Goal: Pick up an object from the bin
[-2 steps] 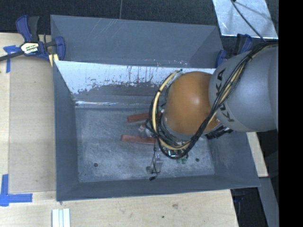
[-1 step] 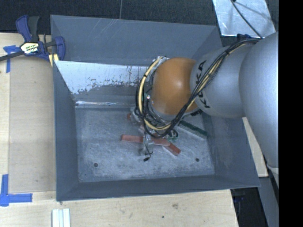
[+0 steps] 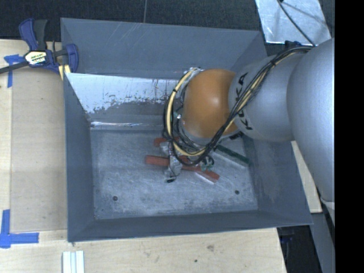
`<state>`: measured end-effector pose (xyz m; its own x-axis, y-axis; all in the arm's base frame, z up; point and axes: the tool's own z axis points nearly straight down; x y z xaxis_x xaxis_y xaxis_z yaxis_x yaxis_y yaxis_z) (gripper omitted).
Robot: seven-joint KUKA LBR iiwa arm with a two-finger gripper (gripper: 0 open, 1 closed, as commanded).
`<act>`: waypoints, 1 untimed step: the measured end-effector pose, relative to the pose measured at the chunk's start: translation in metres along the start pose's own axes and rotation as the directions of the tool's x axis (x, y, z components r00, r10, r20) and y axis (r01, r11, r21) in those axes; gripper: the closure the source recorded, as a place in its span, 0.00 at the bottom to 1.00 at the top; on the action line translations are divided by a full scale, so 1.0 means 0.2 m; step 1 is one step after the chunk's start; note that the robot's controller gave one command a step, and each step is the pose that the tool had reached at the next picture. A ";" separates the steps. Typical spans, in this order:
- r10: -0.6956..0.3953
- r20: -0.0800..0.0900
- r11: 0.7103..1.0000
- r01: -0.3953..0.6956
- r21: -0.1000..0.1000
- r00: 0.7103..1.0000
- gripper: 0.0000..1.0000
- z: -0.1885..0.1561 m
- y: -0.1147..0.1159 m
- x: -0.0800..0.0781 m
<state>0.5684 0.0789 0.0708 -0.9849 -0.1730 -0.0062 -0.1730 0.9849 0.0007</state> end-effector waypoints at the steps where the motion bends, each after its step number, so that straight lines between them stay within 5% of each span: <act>1: -0.027 0.005 1.000 0.027 0.001 1.000 1.00 -0.40 0.07 0.01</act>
Offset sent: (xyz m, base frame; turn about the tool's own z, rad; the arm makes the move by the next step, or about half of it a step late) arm -0.0070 0.0128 0.0740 -0.0290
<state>0.5641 0.0920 0.1498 -0.9799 -0.1993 -0.0116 -0.1994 0.9799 -0.0004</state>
